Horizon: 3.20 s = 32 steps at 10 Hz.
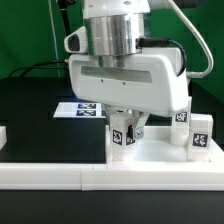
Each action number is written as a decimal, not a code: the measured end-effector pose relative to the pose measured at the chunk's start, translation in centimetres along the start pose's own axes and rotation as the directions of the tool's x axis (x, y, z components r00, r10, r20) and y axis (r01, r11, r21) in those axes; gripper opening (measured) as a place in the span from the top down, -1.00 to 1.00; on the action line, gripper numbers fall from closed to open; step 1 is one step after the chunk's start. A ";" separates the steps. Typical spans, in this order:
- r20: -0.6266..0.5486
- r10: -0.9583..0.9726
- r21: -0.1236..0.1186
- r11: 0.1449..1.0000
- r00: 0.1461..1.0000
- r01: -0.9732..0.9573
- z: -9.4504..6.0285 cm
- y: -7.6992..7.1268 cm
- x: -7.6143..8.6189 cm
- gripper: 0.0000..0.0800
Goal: Assemble square table
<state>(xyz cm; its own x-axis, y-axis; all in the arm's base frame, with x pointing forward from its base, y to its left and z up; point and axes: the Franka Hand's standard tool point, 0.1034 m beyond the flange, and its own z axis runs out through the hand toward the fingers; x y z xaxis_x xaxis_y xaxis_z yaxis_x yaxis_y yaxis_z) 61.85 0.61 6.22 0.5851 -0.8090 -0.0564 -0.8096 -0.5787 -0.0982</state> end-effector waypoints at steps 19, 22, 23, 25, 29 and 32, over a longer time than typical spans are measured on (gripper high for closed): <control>0.000 0.950 -0.070 0.312 0.313 -0.948 -0.1 0.4 0.6 -0.32; 0.006 0.941 -0.070 0.339 0.339 -0.938 -0.4 0.2 0.3 -0.56; 0.016 0.939 -0.063 0.345 0.344 -0.937 -1.2 -0.4 0.0 -0.61; 0.046 0.935 -0.047 0.354 0.352 -0.934 -3.5 -1.3 -0.6 -0.62; 0.087 0.929 -0.023 0.362 0.359 -0.932 -6.9 -2.4 -0.5 -0.62; 0.085 0.930 -0.026 0.361 0.357 -0.932 -6.6 -2.3 -0.6 -0.62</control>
Offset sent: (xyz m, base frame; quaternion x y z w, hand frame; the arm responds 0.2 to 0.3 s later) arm 0.0000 0.0000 0.0000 0.0000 0.0000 0.1938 0.9810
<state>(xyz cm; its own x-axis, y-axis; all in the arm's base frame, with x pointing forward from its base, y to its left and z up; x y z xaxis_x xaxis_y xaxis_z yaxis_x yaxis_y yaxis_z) 63.09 1.74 13.09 -0.5400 -0.8186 -0.1957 -0.8387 0.5429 0.0434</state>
